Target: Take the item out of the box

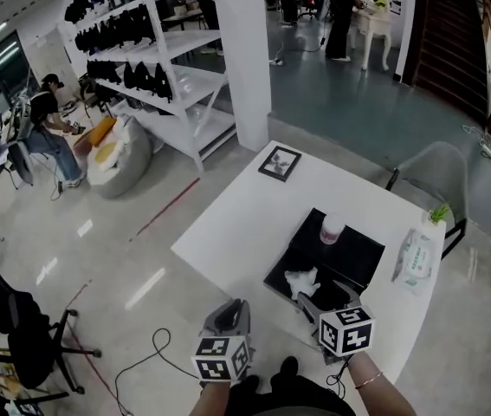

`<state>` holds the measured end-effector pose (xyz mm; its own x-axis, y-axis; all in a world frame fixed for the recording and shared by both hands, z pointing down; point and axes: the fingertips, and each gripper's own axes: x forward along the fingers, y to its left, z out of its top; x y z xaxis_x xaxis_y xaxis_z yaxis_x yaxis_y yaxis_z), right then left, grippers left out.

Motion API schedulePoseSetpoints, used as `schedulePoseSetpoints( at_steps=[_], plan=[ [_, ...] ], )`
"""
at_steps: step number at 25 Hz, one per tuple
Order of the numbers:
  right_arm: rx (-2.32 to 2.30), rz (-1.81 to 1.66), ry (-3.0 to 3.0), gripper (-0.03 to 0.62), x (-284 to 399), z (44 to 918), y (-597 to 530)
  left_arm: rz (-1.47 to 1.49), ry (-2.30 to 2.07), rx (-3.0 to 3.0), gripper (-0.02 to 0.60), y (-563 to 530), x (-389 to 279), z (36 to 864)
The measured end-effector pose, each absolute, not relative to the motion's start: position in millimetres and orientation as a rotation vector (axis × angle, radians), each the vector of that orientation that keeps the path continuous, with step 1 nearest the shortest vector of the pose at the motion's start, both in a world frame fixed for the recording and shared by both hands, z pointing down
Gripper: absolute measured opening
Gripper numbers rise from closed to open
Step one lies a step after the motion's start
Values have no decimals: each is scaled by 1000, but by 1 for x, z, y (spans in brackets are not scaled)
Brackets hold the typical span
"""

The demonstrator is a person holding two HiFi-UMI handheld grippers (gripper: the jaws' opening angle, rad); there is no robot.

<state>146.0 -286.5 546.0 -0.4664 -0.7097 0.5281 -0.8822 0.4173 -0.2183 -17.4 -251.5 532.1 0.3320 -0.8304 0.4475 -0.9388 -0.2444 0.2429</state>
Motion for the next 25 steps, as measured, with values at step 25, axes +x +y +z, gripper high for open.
schedulePoseSetpoints(
  at_steps=[25],
  plan=[
    [1247,792,-2050,322,129,608,-324,234,-1663,1948,41,-252,-78,555]
  ],
)
